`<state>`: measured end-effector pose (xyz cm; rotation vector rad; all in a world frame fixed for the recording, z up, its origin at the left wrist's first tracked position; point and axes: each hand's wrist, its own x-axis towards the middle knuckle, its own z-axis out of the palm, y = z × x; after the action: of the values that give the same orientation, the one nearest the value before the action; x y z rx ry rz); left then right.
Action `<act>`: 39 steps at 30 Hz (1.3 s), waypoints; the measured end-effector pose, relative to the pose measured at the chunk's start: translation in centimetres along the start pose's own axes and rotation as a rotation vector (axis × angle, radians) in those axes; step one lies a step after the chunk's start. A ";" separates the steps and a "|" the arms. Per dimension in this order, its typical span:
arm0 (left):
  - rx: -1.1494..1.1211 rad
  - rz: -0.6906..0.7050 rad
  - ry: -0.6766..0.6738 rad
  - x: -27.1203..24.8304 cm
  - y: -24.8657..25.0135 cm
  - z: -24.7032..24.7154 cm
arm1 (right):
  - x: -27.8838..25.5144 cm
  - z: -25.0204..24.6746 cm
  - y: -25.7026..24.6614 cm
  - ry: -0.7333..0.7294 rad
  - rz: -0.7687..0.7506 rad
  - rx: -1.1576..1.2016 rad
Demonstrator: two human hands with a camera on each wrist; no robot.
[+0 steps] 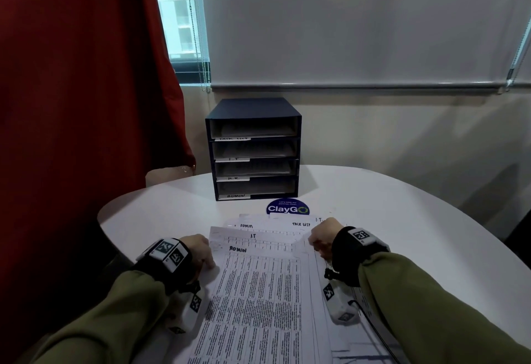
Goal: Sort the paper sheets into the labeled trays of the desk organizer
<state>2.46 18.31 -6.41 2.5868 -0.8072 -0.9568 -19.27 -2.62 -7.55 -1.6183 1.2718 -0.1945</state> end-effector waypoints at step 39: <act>-0.794 0.864 0.509 -4.1 8.1 -4.4 | -9.1 -17.9 -8.7 0.375 -0.756 0.605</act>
<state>-0.53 14.35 2.39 1.4448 -0.9797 -0.2330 -29.31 -6.89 11.43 -1.4714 0.6831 -1.2700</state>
